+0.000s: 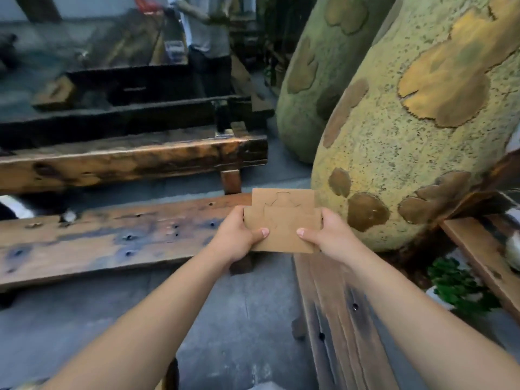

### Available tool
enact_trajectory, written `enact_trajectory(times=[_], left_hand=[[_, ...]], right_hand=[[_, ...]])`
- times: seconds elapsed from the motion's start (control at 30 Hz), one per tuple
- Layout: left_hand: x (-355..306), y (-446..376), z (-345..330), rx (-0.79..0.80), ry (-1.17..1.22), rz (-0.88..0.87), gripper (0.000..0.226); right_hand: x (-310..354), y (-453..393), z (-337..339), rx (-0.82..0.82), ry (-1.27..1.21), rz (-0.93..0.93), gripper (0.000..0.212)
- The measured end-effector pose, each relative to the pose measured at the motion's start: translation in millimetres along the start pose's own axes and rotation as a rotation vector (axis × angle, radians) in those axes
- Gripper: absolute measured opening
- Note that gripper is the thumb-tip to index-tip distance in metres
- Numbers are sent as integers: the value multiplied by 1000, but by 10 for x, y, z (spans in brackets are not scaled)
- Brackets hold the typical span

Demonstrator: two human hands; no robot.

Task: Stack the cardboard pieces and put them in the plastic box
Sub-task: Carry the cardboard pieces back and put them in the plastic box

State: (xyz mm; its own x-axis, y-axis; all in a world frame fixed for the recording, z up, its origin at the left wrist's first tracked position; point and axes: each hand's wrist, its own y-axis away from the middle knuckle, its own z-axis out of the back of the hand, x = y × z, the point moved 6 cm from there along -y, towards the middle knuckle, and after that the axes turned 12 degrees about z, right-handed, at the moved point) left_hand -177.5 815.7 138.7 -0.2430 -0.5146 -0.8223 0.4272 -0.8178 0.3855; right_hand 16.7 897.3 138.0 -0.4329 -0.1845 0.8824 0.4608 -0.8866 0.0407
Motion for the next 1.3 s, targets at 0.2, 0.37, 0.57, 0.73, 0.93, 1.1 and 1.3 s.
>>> enact_trajectory(times=[0.2, 0.37, 0.57, 0.73, 0.93, 1.1, 1.3], left_hand=[[622, 20, 845, -206, 127, 146, 43], [1046, 249, 1304, -355, 313, 264, 45], [1566, 813, 1733, -649, 429, 383, 41], [2053, 1603, 1752, -891, 528, 534, 43], [2506, 2545, 1542, -1070, 655, 673, 50], [2926, 3180, 1306, -1167, 739, 764, 48], [3449, 3786, 1141, -1204, 801, 790, 50]], right_hand=[[362, -473, -984, 250, -65, 77, 35], [644, -705, -1696, 457, -88, 144, 34], [1103, -653, -2580, 754, -42, 295, 34], [1354, -155, -3289, 1037, 11, 446, 32], [1416, 691, -3858, 1272, 58, 545, 38], [1352, 1393, -4179, 1398, 63, 564, 41], [1232, 2143, -4481, 1465, 82, 549, 46]])
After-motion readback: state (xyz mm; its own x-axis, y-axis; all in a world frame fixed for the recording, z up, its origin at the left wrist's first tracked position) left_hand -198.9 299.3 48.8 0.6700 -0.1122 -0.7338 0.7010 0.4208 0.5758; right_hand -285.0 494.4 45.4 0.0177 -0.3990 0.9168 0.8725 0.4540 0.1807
